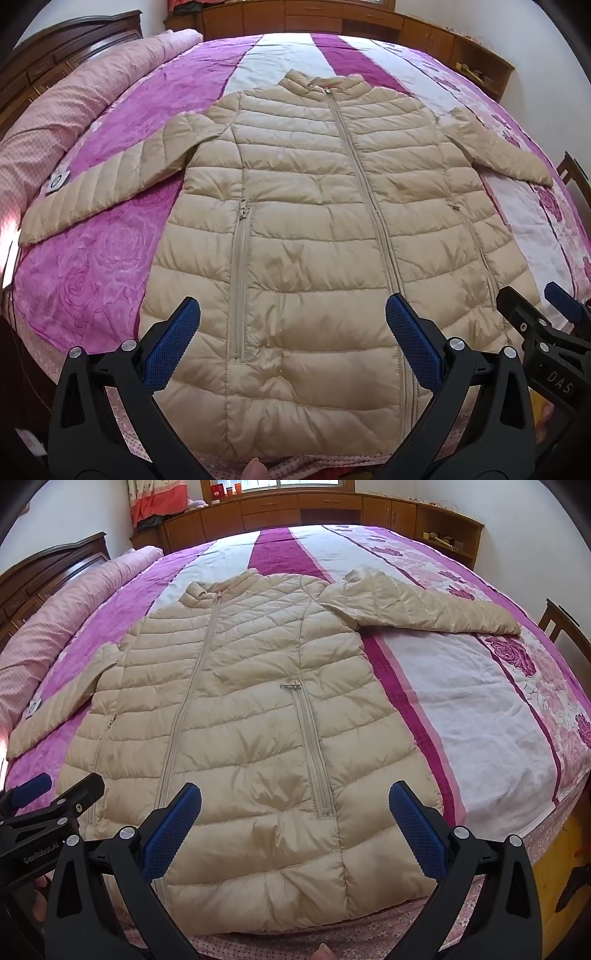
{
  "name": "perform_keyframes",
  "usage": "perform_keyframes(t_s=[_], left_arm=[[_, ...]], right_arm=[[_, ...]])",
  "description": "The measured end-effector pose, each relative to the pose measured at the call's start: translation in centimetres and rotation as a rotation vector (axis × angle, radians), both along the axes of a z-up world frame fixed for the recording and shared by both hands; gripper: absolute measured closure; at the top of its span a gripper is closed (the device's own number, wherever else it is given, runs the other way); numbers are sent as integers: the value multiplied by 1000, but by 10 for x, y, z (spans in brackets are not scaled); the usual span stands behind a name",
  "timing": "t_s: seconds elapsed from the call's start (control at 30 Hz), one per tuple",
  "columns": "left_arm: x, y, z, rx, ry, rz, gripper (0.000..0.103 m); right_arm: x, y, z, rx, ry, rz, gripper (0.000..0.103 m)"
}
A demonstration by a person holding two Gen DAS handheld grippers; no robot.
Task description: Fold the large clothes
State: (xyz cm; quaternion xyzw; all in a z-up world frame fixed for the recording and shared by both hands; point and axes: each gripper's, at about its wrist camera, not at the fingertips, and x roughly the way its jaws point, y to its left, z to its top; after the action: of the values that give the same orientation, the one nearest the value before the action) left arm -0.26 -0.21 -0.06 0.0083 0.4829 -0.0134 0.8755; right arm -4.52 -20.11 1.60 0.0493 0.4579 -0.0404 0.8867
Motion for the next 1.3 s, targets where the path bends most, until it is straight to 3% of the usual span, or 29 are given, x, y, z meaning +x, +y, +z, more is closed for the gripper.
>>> perform_keyframes(t_s=[0.6,0.9,1.3], left_arm=[[4,1,7,5,-20,-6,3],[9,-10,2,6,10,-44,3],[11,-15,16,21,-21,-58,3]], right_arm=[[7,-8,5,14,-2,-15,5],[13,-20,8,28,-4,-42,5],[16,-30,21,26,-22,-25,5]])
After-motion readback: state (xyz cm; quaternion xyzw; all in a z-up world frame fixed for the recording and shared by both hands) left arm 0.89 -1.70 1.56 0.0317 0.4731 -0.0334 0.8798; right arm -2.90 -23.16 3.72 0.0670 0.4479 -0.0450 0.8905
